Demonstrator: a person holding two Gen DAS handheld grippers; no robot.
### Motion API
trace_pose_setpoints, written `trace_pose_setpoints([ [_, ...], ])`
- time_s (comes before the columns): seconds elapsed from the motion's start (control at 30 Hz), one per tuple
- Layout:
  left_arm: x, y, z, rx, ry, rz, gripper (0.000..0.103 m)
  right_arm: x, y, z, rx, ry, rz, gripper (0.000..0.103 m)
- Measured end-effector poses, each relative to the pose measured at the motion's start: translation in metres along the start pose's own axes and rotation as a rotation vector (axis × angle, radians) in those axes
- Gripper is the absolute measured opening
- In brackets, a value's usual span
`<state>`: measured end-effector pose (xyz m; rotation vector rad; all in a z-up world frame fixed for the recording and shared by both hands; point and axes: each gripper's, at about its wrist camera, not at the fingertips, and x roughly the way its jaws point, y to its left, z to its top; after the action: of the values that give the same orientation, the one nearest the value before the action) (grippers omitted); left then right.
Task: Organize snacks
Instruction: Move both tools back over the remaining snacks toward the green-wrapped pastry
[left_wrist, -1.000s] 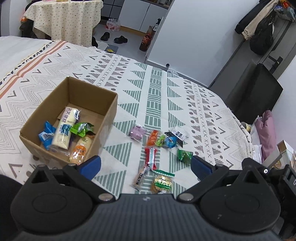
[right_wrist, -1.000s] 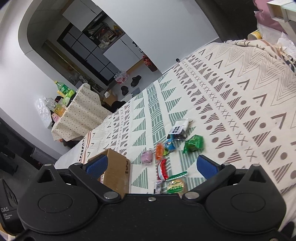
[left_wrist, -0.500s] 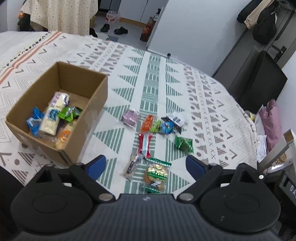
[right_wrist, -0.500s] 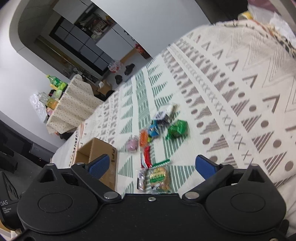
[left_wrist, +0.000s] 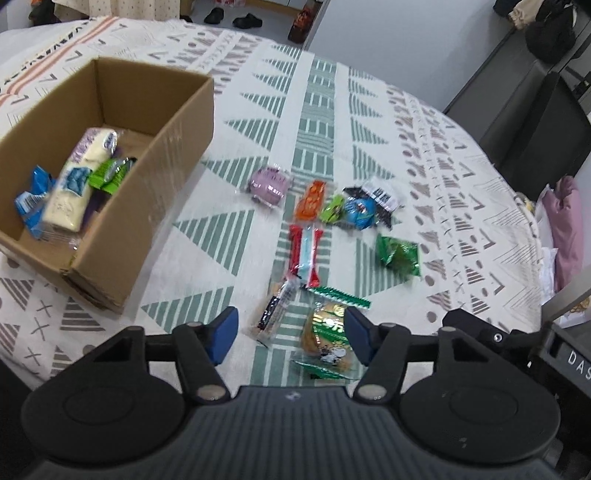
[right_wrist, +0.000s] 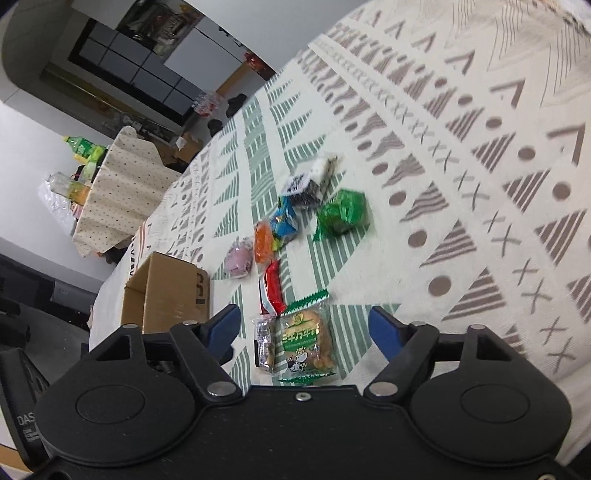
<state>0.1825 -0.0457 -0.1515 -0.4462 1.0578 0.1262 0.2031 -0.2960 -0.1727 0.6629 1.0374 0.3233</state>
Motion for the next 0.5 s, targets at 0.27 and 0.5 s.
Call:
trace_pose_setpoints([
  [0.27,0.039,0.006,0.001,0.026,0.053,0.014,0.050,0.027,0.006,-0.005,-0.032,0.032,-0.043,0.071],
  [0.5,0.062,0.012,-0.002,0.048,0.088,0.035,0.042,0.037,0.006,-0.004,-0.031,0.043,-0.062,0.068],
])
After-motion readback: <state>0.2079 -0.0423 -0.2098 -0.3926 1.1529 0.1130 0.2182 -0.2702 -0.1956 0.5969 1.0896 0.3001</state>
